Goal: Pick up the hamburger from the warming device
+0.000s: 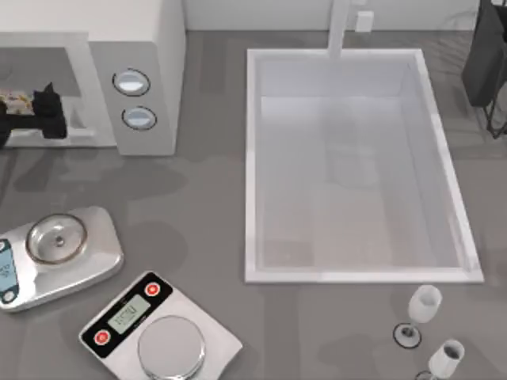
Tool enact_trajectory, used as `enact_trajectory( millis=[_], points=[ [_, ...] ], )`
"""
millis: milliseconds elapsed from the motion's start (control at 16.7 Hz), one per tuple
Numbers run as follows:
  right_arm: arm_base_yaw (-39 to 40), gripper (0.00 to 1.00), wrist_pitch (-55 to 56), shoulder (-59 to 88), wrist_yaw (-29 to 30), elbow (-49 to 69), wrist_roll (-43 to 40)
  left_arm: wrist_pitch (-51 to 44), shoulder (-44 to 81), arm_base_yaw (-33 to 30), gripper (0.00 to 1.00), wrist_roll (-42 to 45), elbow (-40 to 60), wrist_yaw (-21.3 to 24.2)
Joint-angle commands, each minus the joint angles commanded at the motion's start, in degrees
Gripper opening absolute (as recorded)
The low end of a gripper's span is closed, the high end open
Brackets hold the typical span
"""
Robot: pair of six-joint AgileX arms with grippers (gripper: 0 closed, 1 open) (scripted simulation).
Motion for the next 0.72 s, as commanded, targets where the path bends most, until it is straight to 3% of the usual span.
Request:
enact_trajectory(
  millis=[360, 720],
  points=[
    [0.0, 1.0, 0.0, 0.0, 0.0, 0.0, 0.0, 10.7, 22.68, 2.82, 1.0, 0.8, 8.01, 2.03],
    [0.0, 1.0, 0.0, 0.0, 0.0, 0.0, 0.0, 13.07, 27.77, 4.4, 1.0, 0.98, 9.36, 2.49]
  ],
)
